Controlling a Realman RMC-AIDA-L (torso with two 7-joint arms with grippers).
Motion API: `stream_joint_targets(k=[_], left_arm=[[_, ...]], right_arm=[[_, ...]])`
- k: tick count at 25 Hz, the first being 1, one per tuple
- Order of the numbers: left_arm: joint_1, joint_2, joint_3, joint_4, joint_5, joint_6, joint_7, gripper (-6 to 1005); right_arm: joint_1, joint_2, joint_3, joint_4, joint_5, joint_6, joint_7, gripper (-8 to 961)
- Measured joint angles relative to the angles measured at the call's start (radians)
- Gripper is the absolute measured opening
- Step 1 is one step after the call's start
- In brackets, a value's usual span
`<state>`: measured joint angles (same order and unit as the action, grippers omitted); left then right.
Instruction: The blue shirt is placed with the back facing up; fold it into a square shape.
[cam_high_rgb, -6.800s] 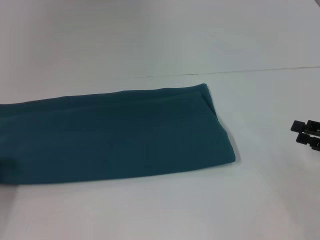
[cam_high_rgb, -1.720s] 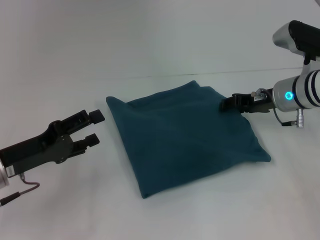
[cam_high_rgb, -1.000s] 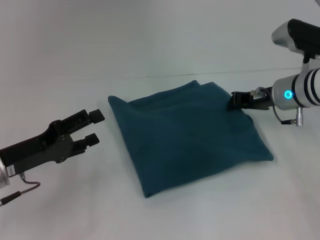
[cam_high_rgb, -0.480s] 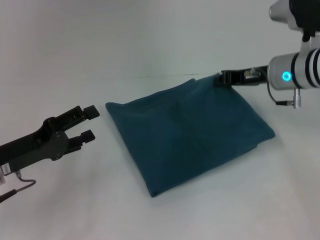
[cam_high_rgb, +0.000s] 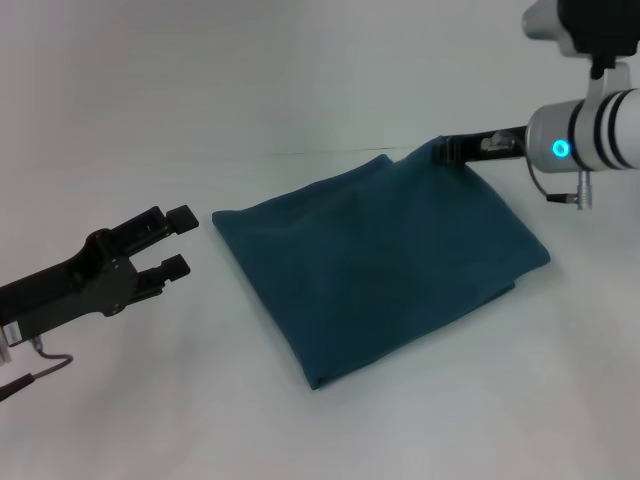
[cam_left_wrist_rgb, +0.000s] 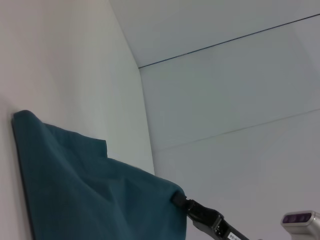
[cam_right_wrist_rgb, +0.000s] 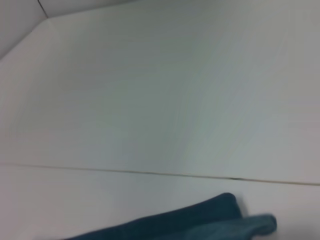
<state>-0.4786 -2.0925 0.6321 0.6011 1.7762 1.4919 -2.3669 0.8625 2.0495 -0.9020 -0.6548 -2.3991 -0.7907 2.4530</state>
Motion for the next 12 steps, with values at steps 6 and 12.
stream_joint_targets(k=[6,12], left_arm=[[0.006,0.0,0.0,-0.005,0.0,-0.009,0.0,923],[0.004,-0.001,0.0,-0.006,0.0,-0.009,0.0,923]], right_arm=[[0.015,-0.002,-0.04,0.055,-0.001,0.057,-0.001,34],[0.019,-0.011,-0.045,0.068,-0.012,0.093,0.001,101]])
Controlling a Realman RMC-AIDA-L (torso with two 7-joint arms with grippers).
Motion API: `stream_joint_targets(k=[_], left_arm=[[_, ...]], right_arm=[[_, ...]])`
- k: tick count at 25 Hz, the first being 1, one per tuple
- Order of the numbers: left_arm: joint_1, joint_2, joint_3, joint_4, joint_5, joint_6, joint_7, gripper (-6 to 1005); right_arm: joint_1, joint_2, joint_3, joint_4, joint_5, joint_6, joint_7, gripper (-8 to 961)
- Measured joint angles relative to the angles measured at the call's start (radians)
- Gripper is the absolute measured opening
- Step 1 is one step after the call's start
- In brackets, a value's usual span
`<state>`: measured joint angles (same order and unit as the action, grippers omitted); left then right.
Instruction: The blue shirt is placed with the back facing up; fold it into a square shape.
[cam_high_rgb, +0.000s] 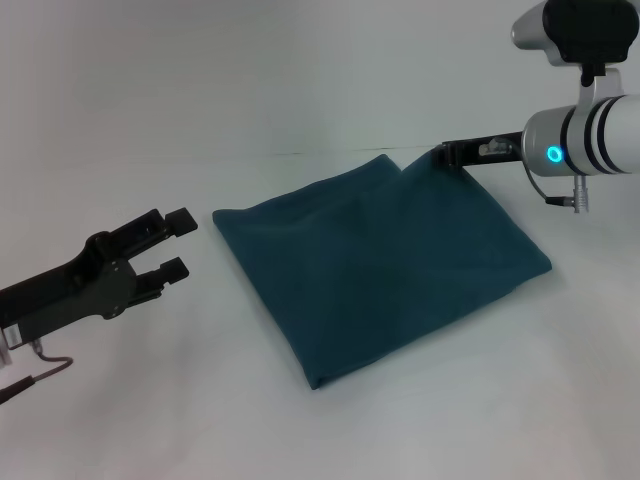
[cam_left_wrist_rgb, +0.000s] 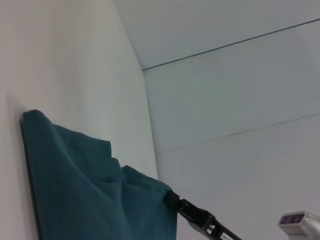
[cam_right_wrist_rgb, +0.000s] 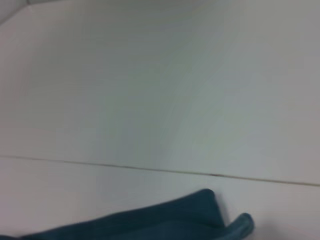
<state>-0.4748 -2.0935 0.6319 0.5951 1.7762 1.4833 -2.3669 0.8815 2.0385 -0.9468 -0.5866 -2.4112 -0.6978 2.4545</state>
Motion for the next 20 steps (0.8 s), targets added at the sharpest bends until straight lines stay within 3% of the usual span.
stream_joint_targets(k=[7,10,14,20], left_arm=[[0.0,-0.001,-0.001,0.0,0.0,0.0,0.0,923],[0.001,-0.002,-0.003,0.0,-0.001,0.0,0.0,922],[0.0,-0.002,-0.013,-0.002,-0.002,0.0,0.0,922],[0.002,-0.002,-0.014,-0.001,-0.002,0.001,-0.002,922]], right_arm=[[0.052,-0.017,-0.001,0.114,-0.21,0.15,0.156,294],[0.05,-0.033,0.004,0.107,-0.271,0.156,0.258,364],[0.001,-0.056,0.057,-0.019,-0.178,-0.023,0.257,457],[-0.079,-0.078,0.095,-0.1,0.109,-0.355,0.103,450]])
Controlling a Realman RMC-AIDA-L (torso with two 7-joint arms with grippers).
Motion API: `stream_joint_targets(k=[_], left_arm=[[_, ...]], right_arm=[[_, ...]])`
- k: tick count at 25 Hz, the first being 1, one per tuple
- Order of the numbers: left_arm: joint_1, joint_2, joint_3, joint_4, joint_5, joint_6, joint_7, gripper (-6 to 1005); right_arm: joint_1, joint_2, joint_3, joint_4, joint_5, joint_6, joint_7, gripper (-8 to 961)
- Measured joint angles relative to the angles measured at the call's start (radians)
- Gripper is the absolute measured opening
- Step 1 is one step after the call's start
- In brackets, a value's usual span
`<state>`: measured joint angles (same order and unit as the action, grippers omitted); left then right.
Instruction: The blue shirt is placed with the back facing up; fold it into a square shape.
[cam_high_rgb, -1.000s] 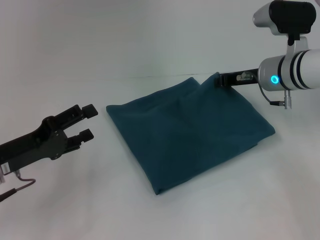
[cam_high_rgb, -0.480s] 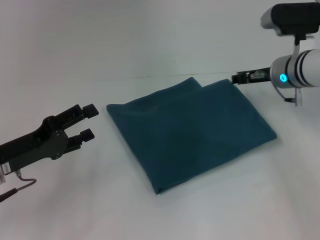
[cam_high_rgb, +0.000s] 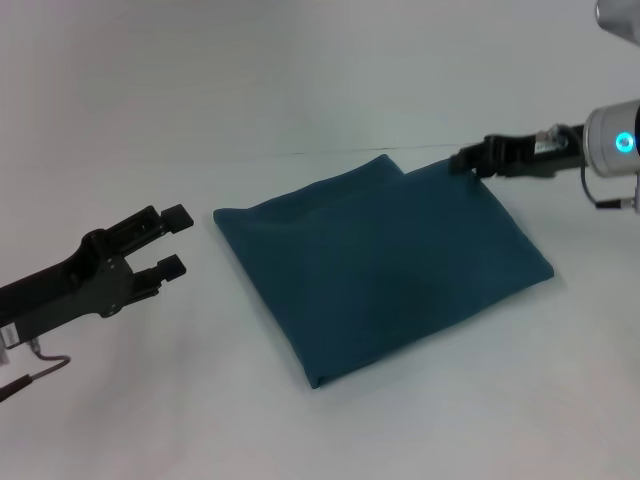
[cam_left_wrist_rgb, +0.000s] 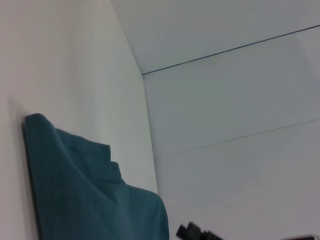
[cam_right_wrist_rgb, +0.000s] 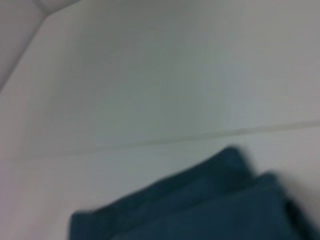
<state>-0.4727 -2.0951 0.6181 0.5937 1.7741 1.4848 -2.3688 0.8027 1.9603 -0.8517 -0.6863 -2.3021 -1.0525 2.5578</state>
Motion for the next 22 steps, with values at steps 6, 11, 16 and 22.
stream_joint_targets(k=[6,11,16,22], left_arm=[[0.0,0.009,0.006,0.01,0.061,0.054,-0.035,923],[-0.008,0.013,0.007,0.043,0.183,0.165,-0.125,923],[-0.004,-0.01,0.037,0.033,0.189,0.164,-0.168,923],[-0.018,-0.049,0.073,-0.018,0.193,0.05,-0.212,923]], right_arm=[[-0.046,-0.021,0.055,-0.016,0.08,-0.26,-0.06,449],[-0.063,-0.071,0.174,-0.037,0.103,-0.421,-0.088,492],[-0.067,-0.129,0.219,-0.046,0.091,-0.442,-0.042,585],[-0.068,-0.136,0.22,-0.077,0.044,-0.443,-0.005,719]])
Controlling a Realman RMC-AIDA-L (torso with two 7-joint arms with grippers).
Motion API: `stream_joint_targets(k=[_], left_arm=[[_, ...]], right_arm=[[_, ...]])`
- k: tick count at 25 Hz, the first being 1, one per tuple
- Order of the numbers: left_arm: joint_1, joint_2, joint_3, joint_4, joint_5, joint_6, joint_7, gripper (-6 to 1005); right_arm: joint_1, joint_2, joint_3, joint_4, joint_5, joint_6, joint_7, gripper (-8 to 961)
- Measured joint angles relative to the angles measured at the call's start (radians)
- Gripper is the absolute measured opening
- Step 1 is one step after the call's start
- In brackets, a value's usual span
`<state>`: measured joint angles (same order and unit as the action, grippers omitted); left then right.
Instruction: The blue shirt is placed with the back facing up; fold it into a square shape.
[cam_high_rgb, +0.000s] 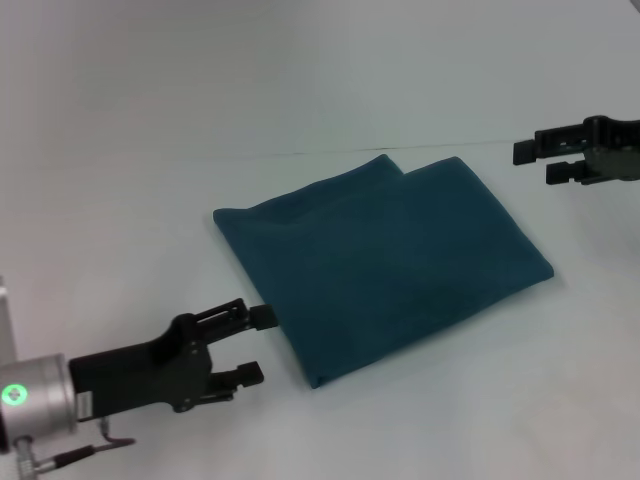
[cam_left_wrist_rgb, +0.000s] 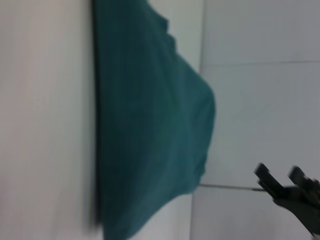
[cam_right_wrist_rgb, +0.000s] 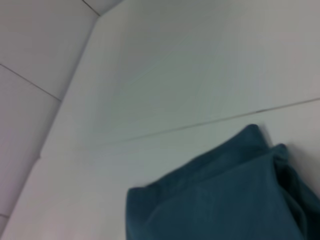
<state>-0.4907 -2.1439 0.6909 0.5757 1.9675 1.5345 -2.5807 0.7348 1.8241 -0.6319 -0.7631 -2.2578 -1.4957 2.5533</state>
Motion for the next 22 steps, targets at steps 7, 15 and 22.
stream_joint_targets(k=[7,15,22], left_arm=[[-0.062,-0.009,0.054,-0.106,0.001,-0.102,-0.029,922],[-0.113,-0.017,0.16,-0.122,0.001,-0.197,-0.111,922],[-0.152,-0.018,0.179,-0.177,0.001,-0.289,-0.116,922]], right_arm=[[0.004,0.004,0.0,-0.001,-0.026,-0.002,-0.005,805],[0.0,0.002,0.004,-0.001,-0.024,0.003,-0.021,805],[0.001,0.002,0.005,-0.001,-0.022,0.003,-0.027,806]])
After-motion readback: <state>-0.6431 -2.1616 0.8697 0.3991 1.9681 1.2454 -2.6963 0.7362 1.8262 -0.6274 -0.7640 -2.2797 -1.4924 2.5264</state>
